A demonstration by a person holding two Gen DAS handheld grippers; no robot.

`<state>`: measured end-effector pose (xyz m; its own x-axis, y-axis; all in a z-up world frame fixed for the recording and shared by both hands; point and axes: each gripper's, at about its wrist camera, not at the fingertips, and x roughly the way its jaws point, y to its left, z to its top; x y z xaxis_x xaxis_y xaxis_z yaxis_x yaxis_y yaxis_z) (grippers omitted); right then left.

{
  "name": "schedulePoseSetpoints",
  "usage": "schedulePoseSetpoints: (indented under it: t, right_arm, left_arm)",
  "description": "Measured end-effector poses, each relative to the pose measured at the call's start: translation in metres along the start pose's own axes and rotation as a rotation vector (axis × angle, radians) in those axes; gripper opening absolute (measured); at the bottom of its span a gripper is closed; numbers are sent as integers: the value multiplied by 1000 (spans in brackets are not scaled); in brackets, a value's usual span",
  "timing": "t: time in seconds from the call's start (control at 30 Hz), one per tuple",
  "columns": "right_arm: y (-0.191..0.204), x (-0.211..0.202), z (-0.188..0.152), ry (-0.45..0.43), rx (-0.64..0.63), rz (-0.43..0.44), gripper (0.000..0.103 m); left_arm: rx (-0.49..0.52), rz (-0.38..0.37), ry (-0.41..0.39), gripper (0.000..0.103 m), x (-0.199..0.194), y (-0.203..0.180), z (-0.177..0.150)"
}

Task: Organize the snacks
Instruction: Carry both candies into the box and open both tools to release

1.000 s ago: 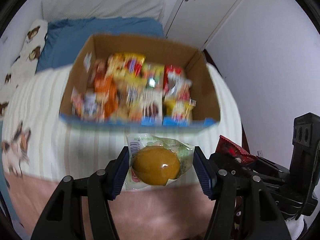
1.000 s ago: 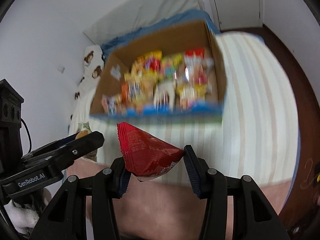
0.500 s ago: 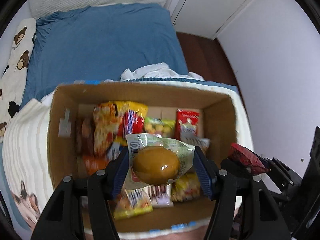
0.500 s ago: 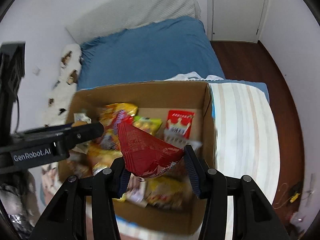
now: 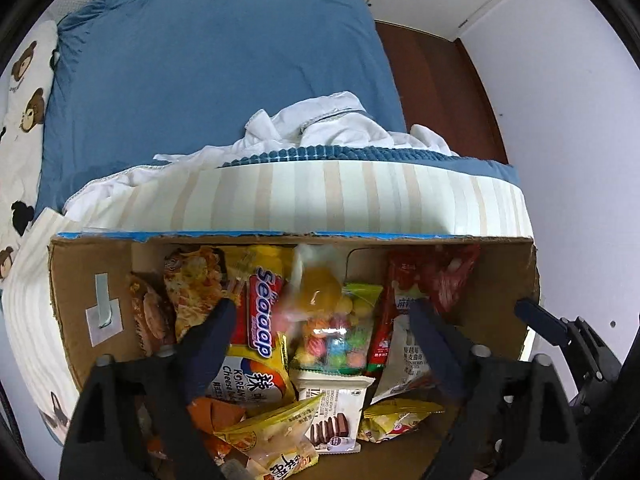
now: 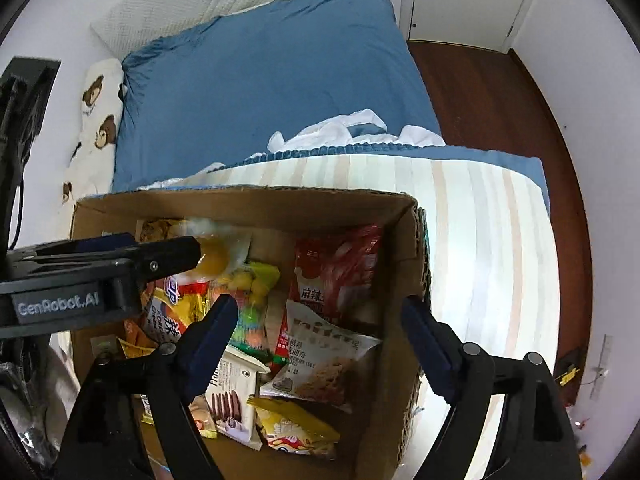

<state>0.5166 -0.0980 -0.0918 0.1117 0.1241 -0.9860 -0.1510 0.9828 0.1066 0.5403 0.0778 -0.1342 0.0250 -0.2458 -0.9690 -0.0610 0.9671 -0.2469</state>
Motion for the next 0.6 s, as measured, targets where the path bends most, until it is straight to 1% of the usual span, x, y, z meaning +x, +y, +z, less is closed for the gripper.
schedulePoseSetpoints:
  t: [0.07,0.13,0.17,0.33,0.43,0.6]
  right_arm:
    - [2,4,0,18,-7,-7,90]
    - [4,8,-2,32,-13,-17,91]
    - [6,10,-4,41,-20,-19,94]
    - [10,14,-13,55,-24,-33,95]
    - [11,13,-18,59,-22,-27,98]
    - [14,0,-29,26,-21,-31,99]
  left_arm:
    - [7,19,12,90,2,0,-3]
    - [10,24,20,90,4,1,-6]
    - [10,24,22,90,5,2,-9]
    - [19,46,18,90,3,5,-20]
    - [12,55,-13,90,-6,9,-27]
    - [17,84,-83,90,-25,11,-43]
